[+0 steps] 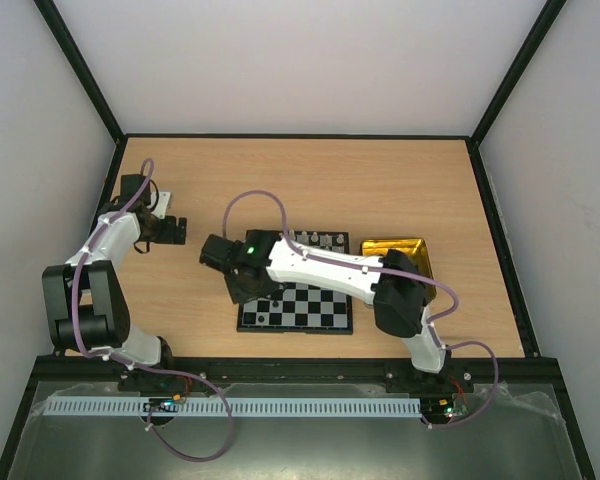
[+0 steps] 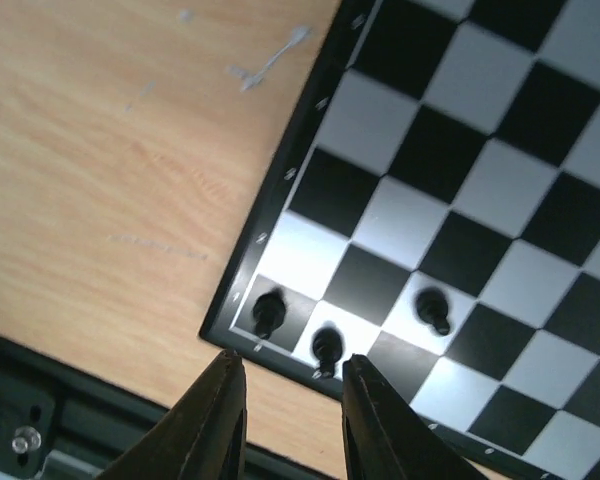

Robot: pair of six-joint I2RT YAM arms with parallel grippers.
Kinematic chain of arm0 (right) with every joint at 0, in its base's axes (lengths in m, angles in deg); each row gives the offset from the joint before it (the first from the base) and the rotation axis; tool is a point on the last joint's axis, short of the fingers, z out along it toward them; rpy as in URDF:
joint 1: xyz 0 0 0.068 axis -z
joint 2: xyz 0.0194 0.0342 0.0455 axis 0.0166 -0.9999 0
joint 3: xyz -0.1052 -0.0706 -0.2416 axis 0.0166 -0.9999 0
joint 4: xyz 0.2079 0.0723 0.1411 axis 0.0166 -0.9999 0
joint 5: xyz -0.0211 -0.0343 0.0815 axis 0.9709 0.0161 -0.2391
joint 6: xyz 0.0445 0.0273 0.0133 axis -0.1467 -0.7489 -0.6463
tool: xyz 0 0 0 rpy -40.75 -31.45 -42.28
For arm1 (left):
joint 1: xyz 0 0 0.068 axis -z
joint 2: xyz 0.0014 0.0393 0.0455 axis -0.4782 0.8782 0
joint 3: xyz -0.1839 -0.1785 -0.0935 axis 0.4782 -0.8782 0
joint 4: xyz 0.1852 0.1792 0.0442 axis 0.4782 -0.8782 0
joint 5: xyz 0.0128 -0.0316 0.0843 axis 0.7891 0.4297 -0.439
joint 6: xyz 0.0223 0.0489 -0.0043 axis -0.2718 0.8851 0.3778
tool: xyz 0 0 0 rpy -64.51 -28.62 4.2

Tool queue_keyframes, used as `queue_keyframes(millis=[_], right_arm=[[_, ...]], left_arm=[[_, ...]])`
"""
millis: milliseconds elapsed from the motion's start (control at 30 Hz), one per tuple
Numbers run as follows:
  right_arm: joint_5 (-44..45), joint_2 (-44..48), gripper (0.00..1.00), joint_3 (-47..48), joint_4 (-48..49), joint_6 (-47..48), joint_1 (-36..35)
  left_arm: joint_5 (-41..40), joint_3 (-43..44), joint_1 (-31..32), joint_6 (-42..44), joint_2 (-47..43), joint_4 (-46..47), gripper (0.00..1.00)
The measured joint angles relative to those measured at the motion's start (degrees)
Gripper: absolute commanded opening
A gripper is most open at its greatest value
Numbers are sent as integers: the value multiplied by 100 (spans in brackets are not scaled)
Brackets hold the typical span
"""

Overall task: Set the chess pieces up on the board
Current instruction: Place the chess piece on the chessboard, then move the chess piece to the chessboard.

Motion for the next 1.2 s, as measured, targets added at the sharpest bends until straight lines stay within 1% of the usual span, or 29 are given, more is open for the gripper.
queue_keyframes(millis=[67,233,433,733,967,1200], right_arm=[[-28,-109,27,109,-39,55,-157],[-269,-280,27,15,-48,146,-348],[-372,-304,27,-275,-22,232,-319],[-455,-337,26,-455,142,271,-313],[-479,-326,26,-885,238,260,-313],[-503,-282,24,-1051,348,245,-313]], left_arm=[[0,0,0,0,0,-2,99],[-2,0,0,7,0,0,99],[-4,0,0,50,0,-2,99],[-4,0,0,83,0,-2,99],[-4,0,0,81,0,0,99],[-2,0,0,81,0,0,99]])
